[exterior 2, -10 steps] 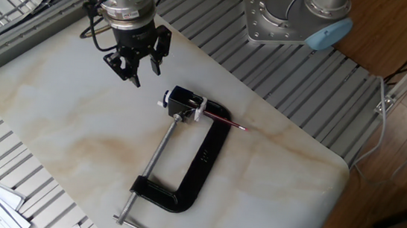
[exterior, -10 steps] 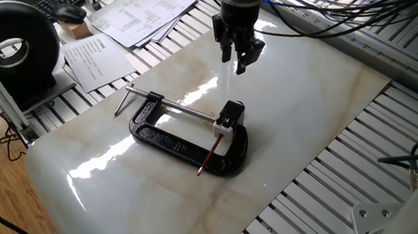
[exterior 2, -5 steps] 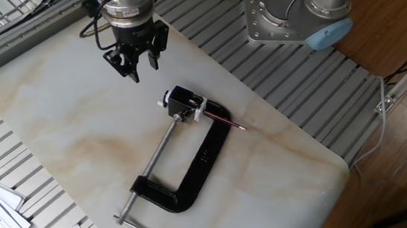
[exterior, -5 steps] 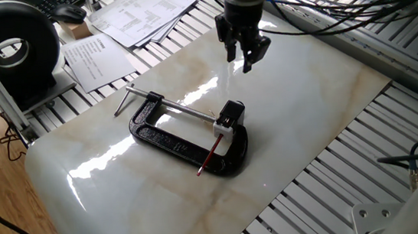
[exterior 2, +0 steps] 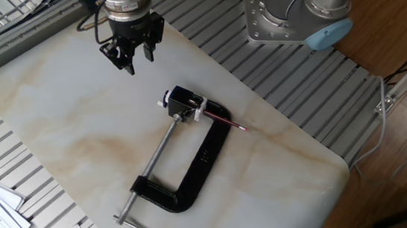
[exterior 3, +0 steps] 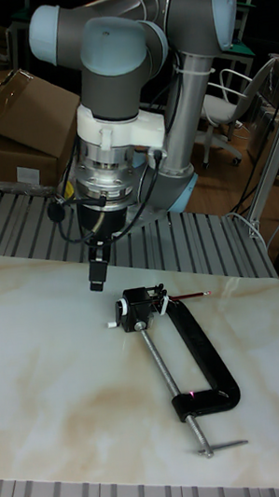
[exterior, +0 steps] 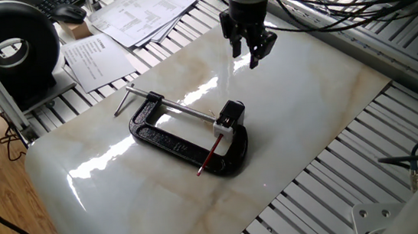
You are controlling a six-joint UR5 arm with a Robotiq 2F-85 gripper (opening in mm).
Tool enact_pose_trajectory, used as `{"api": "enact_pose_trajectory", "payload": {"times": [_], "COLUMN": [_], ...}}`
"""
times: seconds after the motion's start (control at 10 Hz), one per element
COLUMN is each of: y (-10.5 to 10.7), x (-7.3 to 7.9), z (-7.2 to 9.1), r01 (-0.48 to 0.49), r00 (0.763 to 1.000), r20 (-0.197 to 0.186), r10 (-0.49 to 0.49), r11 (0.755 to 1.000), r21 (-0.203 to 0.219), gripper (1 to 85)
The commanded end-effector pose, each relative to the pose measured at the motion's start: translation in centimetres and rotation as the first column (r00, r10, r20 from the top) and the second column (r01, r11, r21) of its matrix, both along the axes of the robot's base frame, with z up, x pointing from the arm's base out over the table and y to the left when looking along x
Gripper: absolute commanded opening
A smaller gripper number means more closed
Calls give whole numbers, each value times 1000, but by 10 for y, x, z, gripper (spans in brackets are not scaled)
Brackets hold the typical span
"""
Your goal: Sharpen the pencil with a pencil sharpener
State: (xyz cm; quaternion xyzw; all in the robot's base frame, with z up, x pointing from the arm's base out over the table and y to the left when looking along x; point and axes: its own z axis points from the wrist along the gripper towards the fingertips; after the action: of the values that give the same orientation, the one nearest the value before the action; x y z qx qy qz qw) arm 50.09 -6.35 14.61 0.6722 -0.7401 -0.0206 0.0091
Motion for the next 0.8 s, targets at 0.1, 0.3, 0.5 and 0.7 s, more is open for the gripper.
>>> {"api": "enact_pose_trajectory", "payload": {"times": [0.1,0.3,0.5,0.7], "y": [13,28,32,38], "x": [22,22,16,15], "z": [6,8,8,-2], "r01": [131,22,8,-26], "r00": [988,996,998,998], "r20": [74,84,61,57], "r10": [-136,-33,-17,19], "r11": [989,992,990,993], "r21": [73,126,141,118], "gripper": [180,273,313,370]}}
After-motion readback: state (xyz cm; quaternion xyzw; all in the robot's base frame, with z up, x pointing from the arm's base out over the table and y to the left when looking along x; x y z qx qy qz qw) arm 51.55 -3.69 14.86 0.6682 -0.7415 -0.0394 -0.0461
